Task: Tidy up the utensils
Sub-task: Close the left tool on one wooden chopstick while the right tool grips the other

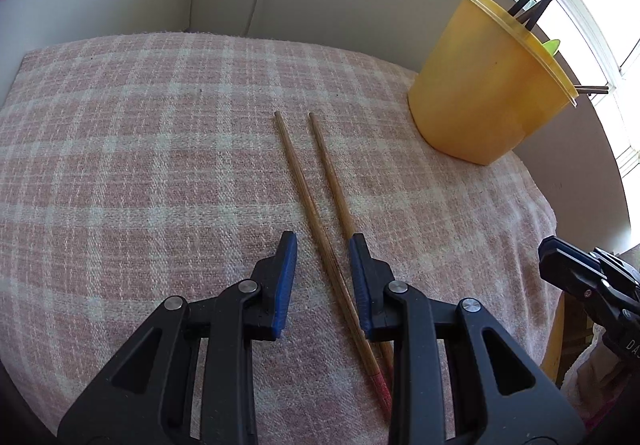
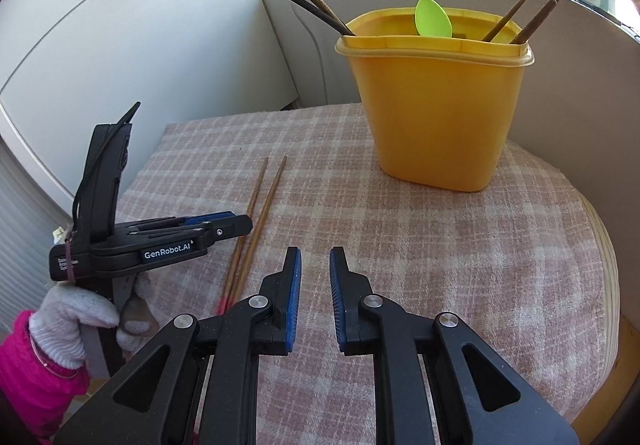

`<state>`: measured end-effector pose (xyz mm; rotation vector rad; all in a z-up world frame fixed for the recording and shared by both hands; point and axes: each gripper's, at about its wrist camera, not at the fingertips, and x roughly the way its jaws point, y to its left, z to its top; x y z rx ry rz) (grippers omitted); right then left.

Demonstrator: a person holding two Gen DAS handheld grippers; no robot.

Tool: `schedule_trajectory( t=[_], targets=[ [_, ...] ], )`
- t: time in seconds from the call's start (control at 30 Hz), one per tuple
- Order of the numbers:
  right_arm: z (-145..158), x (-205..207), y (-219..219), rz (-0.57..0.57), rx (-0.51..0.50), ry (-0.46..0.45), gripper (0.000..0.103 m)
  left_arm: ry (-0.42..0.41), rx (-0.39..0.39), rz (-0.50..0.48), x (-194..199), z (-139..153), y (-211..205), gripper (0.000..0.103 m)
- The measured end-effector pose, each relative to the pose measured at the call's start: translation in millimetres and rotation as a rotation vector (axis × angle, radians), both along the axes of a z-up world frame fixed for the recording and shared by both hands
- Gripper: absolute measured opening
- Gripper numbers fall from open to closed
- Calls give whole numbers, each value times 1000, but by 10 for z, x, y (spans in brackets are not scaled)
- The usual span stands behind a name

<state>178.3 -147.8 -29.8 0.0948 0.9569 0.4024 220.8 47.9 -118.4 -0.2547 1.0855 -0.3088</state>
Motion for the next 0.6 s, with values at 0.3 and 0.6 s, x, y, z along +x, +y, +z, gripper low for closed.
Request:
schedule_trajectory(
  t=[0.3,0.6],
  targets=[
    [-95,98,99,9,-10,30,13,-12,89,-57,55,-4,-244,26],
    [-287,282,222,8,9,122,13,2,95,-92,192,-13,-160,12]
  ],
)
